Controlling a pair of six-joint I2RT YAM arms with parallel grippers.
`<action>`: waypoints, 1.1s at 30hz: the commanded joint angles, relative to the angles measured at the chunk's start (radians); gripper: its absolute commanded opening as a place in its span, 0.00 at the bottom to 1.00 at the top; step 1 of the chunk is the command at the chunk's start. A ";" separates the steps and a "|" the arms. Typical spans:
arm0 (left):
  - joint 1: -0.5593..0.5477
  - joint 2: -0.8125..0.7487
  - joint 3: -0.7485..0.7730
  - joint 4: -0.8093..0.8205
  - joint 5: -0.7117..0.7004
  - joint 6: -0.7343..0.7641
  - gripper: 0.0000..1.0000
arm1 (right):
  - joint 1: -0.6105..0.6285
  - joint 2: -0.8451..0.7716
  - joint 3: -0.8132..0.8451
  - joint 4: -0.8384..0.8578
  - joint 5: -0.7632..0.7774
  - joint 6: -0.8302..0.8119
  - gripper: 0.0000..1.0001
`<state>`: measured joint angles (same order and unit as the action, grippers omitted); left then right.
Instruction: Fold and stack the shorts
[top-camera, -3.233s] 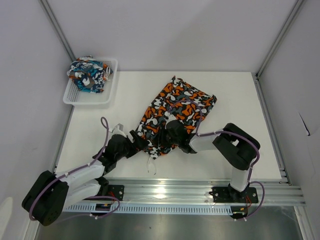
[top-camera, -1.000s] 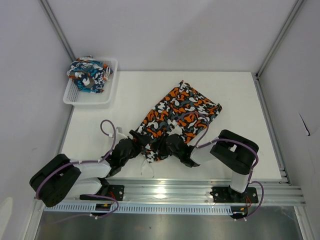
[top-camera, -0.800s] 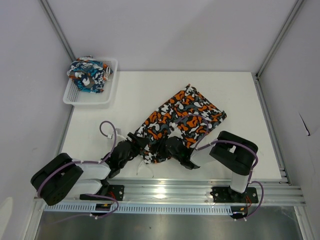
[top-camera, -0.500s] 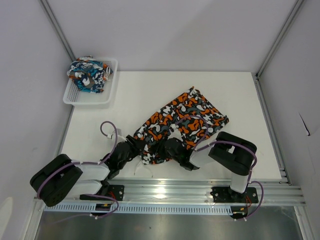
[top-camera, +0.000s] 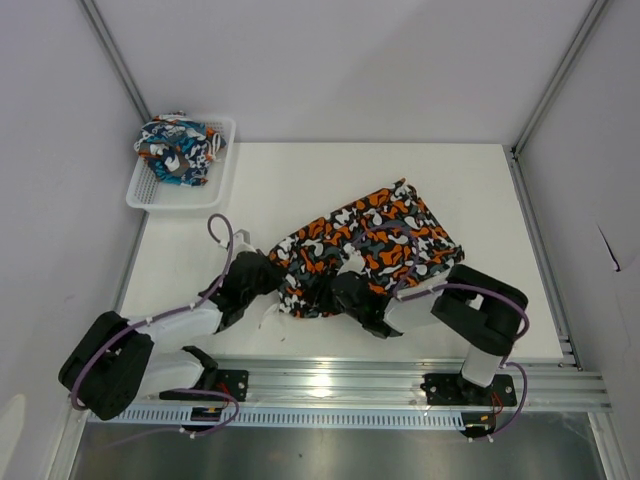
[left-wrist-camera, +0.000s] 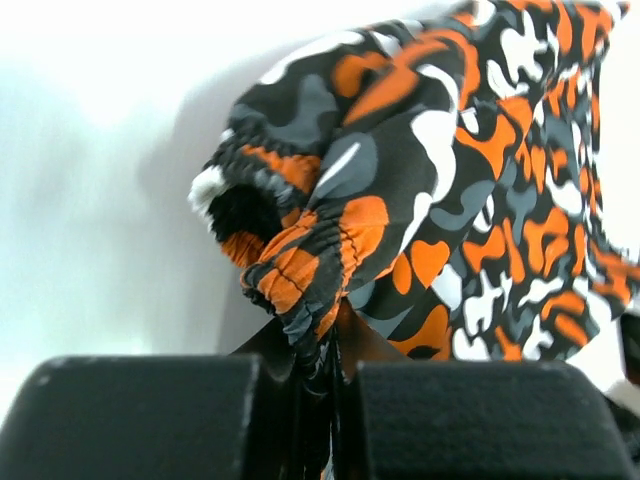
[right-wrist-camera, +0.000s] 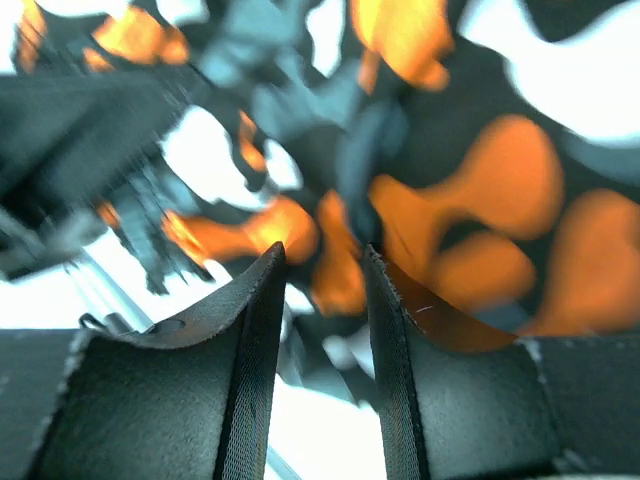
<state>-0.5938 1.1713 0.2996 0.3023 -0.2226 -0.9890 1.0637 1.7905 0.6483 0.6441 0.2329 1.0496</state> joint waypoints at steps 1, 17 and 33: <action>0.064 0.007 0.129 -0.176 0.060 0.076 0.00 | -0.030 -0.145 -0.019 -0.141 0.089 -0.136 0.40; 0.140 0.237 0.516 -0.578 0.215 0.323 0.00 | -0.252 -0.300 -0.018 -0.395 0.201 -0.292 0.00; 0.253 0.189 0.808 -0.908 0.026 0.475 0.00 | 0.054 0.030 0.158 -0.469 0.305 -0.008 0.00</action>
<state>-0.3656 1.4075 1.0340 -0.5213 -0.1307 -0.5697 1.0183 1.7527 0.7723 0.2230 0.5129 0.9882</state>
